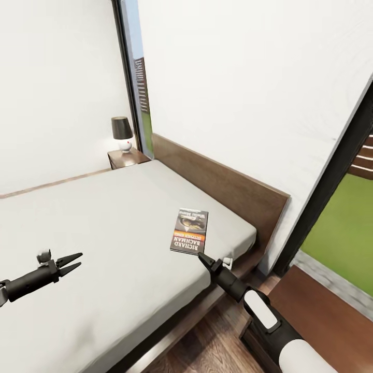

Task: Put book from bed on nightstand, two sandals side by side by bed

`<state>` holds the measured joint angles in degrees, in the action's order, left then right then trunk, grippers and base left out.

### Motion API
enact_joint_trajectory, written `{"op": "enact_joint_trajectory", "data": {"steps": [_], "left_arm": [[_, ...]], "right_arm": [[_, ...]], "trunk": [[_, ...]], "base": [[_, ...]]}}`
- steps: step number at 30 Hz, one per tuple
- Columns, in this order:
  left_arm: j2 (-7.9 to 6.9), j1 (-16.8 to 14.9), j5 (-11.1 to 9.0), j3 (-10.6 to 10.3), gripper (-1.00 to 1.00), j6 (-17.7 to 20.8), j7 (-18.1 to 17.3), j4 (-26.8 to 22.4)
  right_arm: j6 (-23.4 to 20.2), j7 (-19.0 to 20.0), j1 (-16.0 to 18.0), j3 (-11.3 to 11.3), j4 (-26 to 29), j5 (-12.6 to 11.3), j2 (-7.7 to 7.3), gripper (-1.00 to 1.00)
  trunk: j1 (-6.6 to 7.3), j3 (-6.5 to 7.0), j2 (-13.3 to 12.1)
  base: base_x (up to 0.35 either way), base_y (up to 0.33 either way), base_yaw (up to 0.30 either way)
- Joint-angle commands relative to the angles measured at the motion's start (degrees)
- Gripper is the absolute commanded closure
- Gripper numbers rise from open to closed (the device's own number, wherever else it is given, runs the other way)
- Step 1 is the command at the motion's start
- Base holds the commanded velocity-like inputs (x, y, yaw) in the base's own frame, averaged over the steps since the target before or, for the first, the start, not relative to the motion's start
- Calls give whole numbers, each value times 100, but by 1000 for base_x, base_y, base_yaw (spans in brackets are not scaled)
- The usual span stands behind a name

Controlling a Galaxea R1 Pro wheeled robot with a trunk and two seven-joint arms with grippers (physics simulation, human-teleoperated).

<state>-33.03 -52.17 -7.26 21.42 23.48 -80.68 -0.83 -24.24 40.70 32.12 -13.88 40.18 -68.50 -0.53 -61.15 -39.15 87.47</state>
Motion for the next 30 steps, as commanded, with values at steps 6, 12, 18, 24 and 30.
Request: {"op": "enact_joint_trajectory", "data": {"steps": [6, 12, 18, 24, 30], "left_arm": [[-1, -4, -57, -50, -100, 60, -18, 1], [2, -4, -57, -50, -100, 60, -13, 3], [6, -4, -57, -50, -100, 60, -16, 4], [7, -4, -57, -50, -100, 60, -17, 3], [18, -4, -57, -50, -100, 60, -18, 4]], "right_arm": [[-43, -1, 4, -18, -1, -59, -2, 100], [-45, 0, 5, -18, -2, -59, 0, 100], [-45, 1, 5, -18, -2, -59, 0, 100], [-45, 0, 5, -18, -2, -59, 1, 100], [-45, -1, 5, -18, -2, -59, 1, 100]], "trunk": [[0, 51, 2], [0, 106, 2], [0, 161, 2], [0, 217, 2], [0, 272, 2]], "base": [[0, 0, 0], [0, 0, 0], [0, 0, 0], [0, 0, 0], [0, 0, 0]]}}
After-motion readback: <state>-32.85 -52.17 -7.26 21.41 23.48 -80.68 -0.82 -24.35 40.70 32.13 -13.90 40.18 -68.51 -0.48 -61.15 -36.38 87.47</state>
